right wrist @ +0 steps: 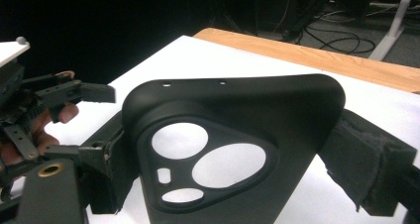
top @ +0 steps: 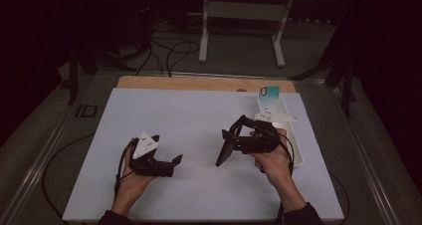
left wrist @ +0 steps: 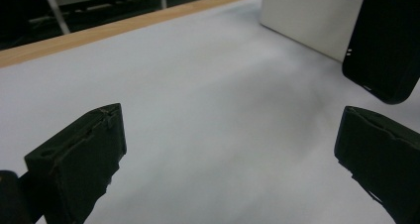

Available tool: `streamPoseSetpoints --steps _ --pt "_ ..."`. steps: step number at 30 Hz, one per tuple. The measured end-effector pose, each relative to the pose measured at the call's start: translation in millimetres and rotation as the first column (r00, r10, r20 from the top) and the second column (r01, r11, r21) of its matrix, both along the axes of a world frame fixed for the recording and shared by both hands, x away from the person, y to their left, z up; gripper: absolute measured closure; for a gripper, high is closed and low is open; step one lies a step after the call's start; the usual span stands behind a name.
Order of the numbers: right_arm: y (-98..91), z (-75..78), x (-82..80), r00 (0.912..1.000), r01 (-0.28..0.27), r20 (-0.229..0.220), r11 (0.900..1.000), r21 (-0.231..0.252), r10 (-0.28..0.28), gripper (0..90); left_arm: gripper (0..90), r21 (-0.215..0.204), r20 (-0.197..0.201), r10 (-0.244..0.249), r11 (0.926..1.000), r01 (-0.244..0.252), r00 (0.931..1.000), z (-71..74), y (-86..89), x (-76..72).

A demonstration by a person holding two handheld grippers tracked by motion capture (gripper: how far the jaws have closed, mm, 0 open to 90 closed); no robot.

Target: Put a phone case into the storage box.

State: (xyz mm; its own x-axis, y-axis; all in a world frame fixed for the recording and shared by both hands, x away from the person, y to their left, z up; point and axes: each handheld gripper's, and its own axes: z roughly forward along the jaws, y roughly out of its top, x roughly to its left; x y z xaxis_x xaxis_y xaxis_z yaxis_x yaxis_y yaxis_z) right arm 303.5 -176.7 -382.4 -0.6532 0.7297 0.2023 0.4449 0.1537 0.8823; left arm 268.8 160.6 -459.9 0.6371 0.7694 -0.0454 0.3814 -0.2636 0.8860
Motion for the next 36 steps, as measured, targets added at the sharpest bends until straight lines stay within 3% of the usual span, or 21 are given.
streamPoseSetpoints --steps 6,13,24,36 --pt "-2.9 0.8 1.1 1.0000 0.003 0.000 1.0000 0.002 -0.003 15.3 0.1 -0.027 0.017 0.062 0.9977 -0.062 0.9979 -9.7 25.2 -14.8" --pt "-5.8 3.5 3.9 0.9999 0.010 -0.002 0.9999 0.006 -0.010 15.3 0.2 -0.013 0.037 0.116 0.9933 -0.115 0.9926 -20.0 46.3 -26.7" --pt "-16.2 11.2 10.8 0.9993 0.036 0.008 0.9993 0.002 -0.036 15.3 0.2 0.014 0.041 0.107 0.9941 -0.108 0.9934 -30.5 63.1 -37.1" --pt "-26.1 19.4 23.0 0.9983 0.057 0.014 0.9984 -0.002 -0.057 15.2 0.2 0.048 0.022 0.102 0.9935 -0.103 0.9945 -38.4 65.8 -40.3"
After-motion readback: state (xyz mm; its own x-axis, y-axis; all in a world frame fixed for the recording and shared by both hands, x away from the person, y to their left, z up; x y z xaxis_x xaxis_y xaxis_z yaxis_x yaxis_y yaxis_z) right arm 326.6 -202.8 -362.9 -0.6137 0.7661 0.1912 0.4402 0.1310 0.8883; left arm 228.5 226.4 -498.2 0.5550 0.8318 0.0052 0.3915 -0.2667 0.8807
